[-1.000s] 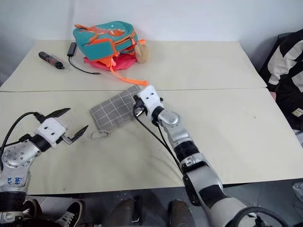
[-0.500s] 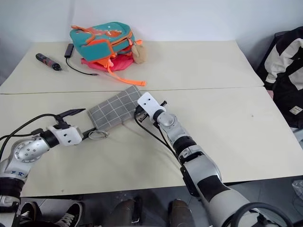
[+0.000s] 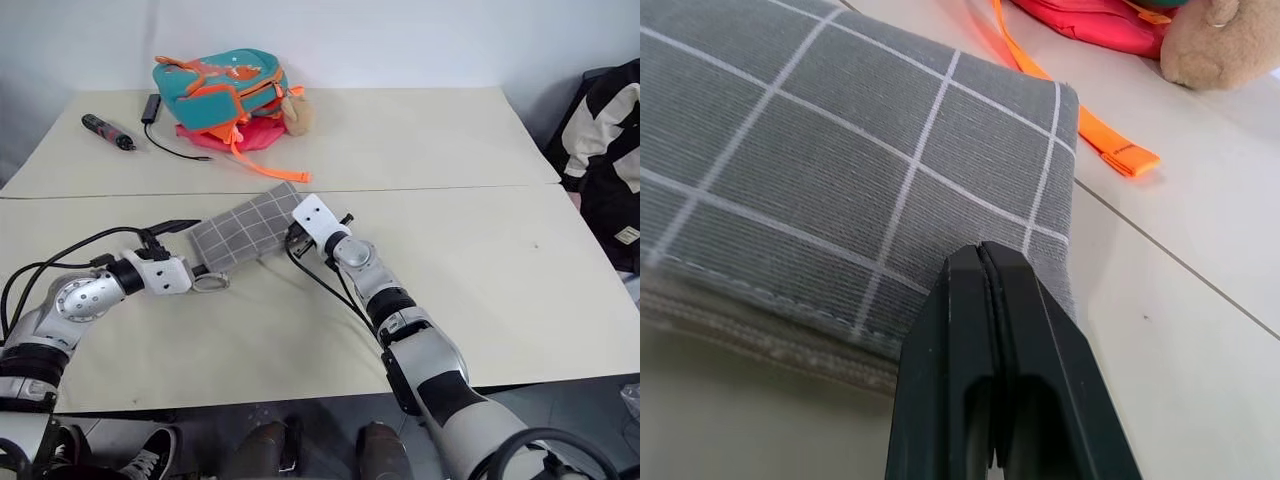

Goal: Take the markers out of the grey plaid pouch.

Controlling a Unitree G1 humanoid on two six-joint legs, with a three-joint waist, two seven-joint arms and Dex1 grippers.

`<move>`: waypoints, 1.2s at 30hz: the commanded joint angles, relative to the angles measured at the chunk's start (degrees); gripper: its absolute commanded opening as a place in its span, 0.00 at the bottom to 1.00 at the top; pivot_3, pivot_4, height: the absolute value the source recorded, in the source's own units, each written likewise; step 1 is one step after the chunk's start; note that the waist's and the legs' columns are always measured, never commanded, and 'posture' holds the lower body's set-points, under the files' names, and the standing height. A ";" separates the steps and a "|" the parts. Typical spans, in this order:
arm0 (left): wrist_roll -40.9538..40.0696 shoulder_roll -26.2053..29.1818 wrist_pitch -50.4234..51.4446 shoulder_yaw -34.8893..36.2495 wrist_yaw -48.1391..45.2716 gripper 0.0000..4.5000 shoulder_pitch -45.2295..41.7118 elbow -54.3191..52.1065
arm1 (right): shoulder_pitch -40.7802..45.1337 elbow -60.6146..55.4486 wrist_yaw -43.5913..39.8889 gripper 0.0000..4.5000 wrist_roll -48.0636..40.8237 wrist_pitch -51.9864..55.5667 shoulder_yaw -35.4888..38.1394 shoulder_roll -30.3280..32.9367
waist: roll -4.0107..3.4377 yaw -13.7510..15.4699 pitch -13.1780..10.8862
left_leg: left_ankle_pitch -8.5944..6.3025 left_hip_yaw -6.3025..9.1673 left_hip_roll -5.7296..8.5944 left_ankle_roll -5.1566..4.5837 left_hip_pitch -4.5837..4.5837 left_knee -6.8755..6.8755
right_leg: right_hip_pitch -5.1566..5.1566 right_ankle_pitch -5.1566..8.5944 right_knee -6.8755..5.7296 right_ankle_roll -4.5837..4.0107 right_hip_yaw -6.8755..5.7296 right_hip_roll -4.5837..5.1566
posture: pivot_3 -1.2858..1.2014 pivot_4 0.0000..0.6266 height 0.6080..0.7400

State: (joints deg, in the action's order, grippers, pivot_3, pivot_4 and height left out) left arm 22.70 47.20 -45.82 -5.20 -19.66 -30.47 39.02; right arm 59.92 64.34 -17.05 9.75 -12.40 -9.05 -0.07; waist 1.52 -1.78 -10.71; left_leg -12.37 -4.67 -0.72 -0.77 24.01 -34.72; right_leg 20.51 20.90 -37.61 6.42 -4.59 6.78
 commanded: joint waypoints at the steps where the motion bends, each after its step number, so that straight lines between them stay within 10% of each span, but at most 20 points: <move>1: 0.20 -1.88 0.33 -3.22 -2.67 0.81 0.56 2.56 | -0.34 -1.65 -0.83 0.00 -0.68 -0.51 0.58 0.03 | -0.01 0.03 0.00 | 0.00 -0.01 0.01 -0.01 0.00 0.00 | 0.00 0.00 0.00 0.00 0.00 -0.01 | 0.52 0.24 1.00; 12: -2.28 -2.98 -0.33 -4.33 -5.44 0.00 1.22 2.35 | -1.52 -3.59 -2.69 0.00 -1.00 -0.99 1.00 0.11 | -0.35 -0.04 0.22 | -0.05 -0.15 0.01 -0.10 -0.04 -0.11 | 0.00 0.00 -0.04 0.00 0.00 0.00 | 0.52 0.24 1.00; 18: -4.62 -2.94 0.54 -3.71 -7.01 0.00 2.02 0.81 | -2.11 -5.92 -5.56 0.00 -3.26 -0.58 2.44 0.19 | -0.41 -0.22 0.26 | -0.07 -0.27 -0.01 -0.13 -0.09 -0.10 | 0.00 0.00 -0.03 0.00 0.02 0.01 | 0.52 0.24 1.00; 29: -3.99 -7.22 13.26 -2.39 -5.00 0.00 7.57 -16.81 | -20.41 -53.21 -27.63 0.83 -19.20 23.15 0.96 8.89 | -0.43 0.40 0.30 | -0.40 -0.31 0.12 -0.48 0.00 -0.29 | -0.03 0.00 -0.03 0.00 -0.07 0.62 | 0.52 0.24 1.00; 36: -1.54 -11.77 22.33 -3.42 -5.12 0.00 9.29 -27.03 | -31.14 -74.12 -31.16 0.83 -22.68 28.16 -4.94 12.61 | -0.39 0.27 0.44 | -0.83 -0.67 0.45 -0.88 0.01 -0.46 | -0.07 -0.01 0.18 0.04 -0.64 0.77 | 0.52 0.24 1.00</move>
State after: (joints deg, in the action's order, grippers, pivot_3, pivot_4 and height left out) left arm 19.85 36.16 -24.96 -6.39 -24.17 -22.36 13.90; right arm 29.16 -6.57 -47.80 -13.13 17.59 -12.87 12.08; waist 1.13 -1.51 -10.27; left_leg -13.20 -5.35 -0.27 -1.65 24.02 -35.21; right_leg 20.43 20.89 -37.42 6.47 -5.32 7.55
